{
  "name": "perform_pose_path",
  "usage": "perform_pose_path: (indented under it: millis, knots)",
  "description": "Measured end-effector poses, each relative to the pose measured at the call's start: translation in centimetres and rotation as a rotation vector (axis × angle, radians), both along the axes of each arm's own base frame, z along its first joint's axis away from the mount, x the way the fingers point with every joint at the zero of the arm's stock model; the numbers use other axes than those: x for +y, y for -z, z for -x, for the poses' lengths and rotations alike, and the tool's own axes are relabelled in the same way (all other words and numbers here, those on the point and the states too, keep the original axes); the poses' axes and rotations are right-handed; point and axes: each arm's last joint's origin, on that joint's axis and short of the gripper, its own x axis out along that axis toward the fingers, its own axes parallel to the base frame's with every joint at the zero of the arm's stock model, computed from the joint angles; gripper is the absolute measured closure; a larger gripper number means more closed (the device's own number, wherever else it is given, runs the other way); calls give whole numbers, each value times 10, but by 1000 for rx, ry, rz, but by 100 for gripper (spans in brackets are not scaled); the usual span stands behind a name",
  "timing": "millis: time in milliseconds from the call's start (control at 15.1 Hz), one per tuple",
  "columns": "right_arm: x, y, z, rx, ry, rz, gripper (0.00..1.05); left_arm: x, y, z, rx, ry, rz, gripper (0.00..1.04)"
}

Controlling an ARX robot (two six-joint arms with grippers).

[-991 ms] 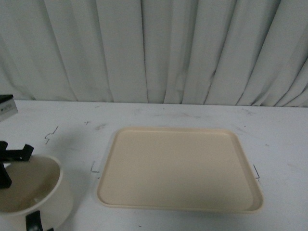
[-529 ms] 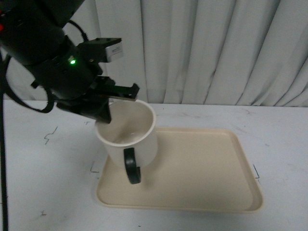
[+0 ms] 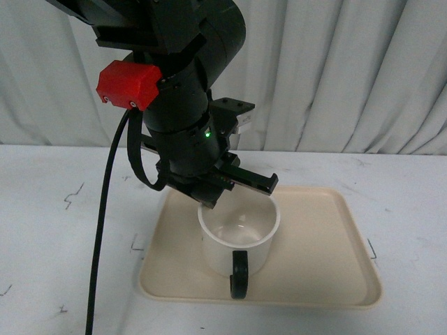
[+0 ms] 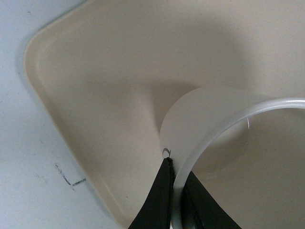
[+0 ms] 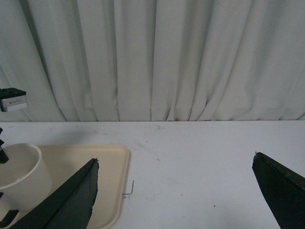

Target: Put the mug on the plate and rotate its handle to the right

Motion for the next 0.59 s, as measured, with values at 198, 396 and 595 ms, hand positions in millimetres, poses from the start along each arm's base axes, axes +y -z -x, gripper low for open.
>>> perform_pose_path:
  millis: [198, 396, 595]
  knots:
    - [0, 0, 0, 0, 0, 0, 6, -7, 7, 1, 21, 9, -25, 101]
    - [0, 0, 0, 0, 0, 0, 6, -12, 5, 4, 34, 42, 17, 69]
    - [0, 0, 0, 0, 0, 0, 6, 23, -34, 2, -185, 47, 150, 29]
